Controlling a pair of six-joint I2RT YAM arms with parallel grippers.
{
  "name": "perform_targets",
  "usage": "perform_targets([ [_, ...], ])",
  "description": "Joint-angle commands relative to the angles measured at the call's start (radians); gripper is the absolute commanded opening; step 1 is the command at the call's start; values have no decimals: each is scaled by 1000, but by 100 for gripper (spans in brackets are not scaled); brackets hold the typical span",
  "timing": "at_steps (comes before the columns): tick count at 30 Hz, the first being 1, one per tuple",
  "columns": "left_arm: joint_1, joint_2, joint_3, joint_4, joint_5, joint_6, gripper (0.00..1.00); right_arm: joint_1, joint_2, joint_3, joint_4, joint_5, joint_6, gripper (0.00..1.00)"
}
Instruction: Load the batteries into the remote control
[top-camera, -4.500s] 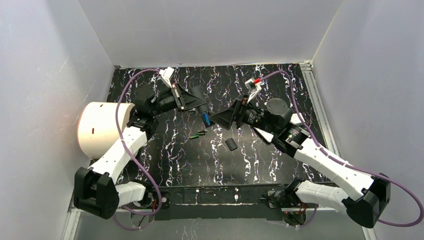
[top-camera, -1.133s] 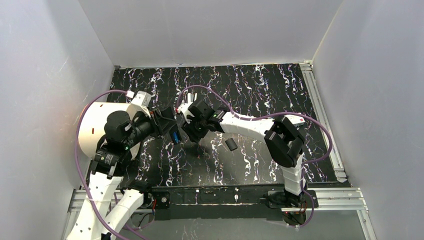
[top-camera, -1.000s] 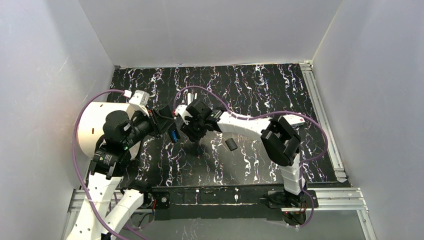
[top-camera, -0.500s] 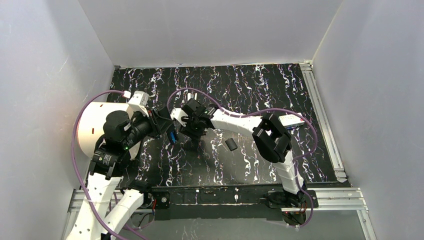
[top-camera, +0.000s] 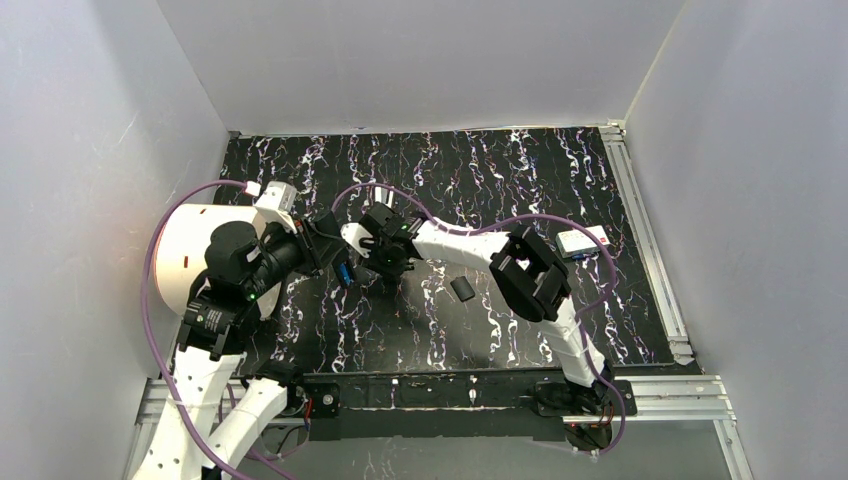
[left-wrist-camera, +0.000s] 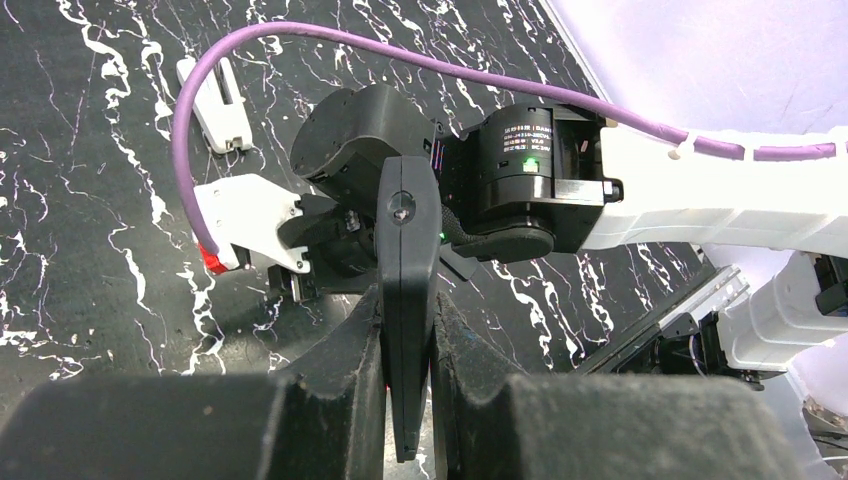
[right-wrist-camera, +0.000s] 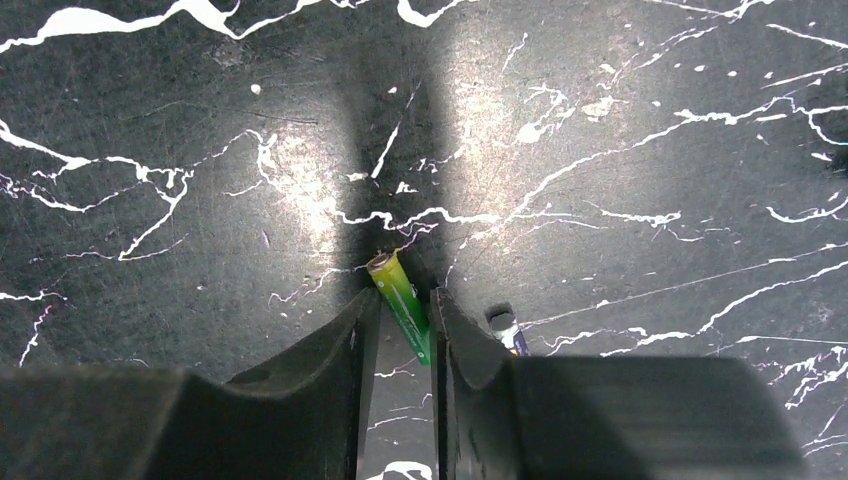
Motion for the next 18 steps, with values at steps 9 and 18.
perform_targets([
  [9, 3, -8, 24, 8, -5, 7, 0, 16, -41, -27, -15, 19, 125, 12],
  [18, 2, -4, -42, 16, -6, -37, 0, -85, -383, -325, 369, 48, 450, 11],
])
